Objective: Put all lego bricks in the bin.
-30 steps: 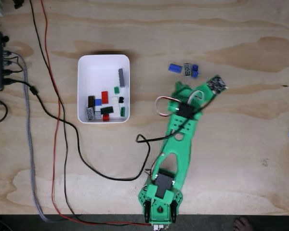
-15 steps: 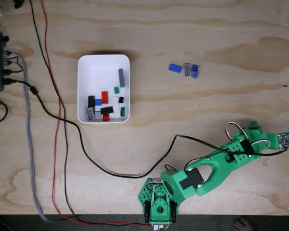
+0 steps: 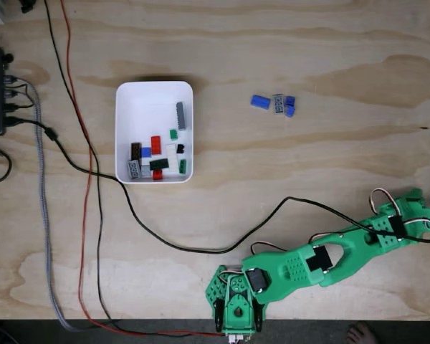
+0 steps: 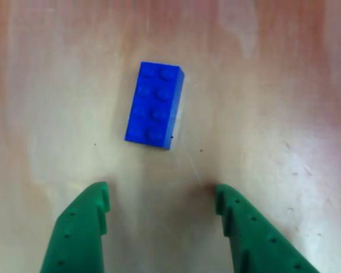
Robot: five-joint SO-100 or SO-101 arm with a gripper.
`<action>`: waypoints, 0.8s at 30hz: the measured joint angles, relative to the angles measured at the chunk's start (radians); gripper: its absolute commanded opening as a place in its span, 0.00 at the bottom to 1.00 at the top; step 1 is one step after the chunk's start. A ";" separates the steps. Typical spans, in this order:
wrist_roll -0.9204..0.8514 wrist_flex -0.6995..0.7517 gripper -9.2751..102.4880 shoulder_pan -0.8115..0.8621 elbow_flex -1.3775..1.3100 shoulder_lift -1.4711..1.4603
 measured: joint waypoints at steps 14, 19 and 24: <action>0.018 -0.192 0.16 -0.009 -0.124 -0.152; -0.052 -0.215 0.12 -0.009 -0.124 -0.160; -0.120 -0.233 0.08 -0.009 -0.101 -0.160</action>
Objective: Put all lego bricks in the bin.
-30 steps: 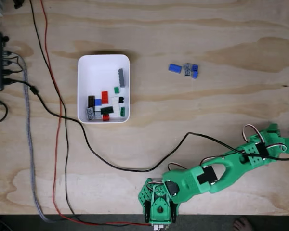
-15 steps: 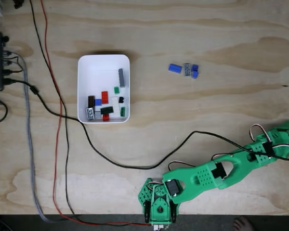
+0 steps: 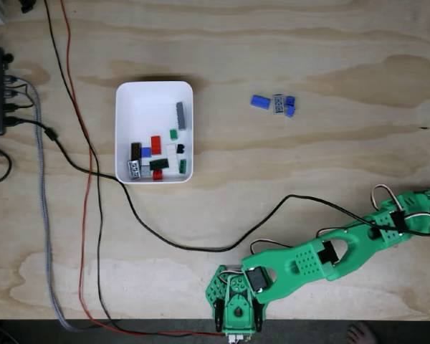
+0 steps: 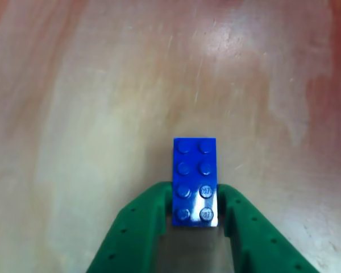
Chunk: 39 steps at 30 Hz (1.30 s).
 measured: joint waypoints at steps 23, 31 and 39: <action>0.492 1.138 0.08 -1.416 0.218 0.821; 0.565 1.216 0.11 -1.813 0.120 0.822; 0.554 1.127 0.42 -1.729 0.133 0.830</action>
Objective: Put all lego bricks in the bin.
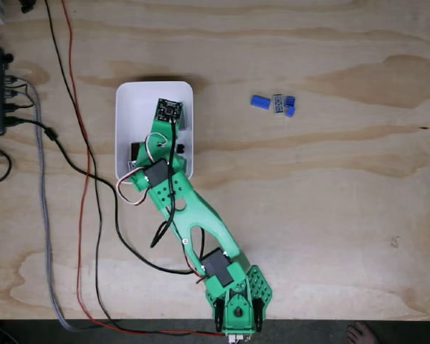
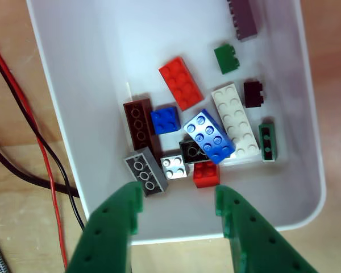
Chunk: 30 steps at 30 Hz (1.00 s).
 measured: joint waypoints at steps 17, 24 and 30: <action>-0.506 -0.848 0.31 0.772 0.627 0.071; -0.571 -0.945 0.30 0.765 0.546 -0.235; -0.597 -0.989 0.29 0.750 0.445 -0.357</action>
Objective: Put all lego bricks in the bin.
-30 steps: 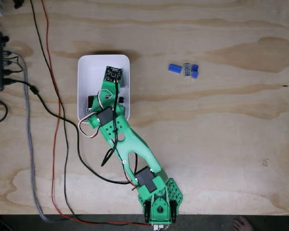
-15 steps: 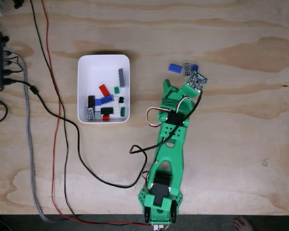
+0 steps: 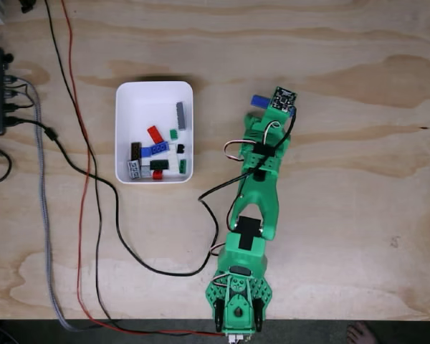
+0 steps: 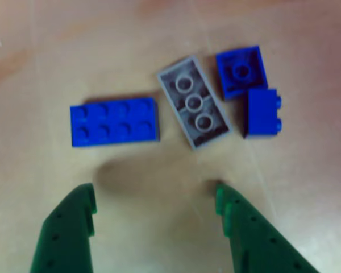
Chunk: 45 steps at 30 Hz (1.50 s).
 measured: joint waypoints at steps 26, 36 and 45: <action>-0.078 -0.012 0.29 -0.032 -0.259 -0.183; -0.143 -0.012 0.12 -0.034 -0.262 -0.192; -0.057 0.031 0.11 -0.037 -0.181 -0.074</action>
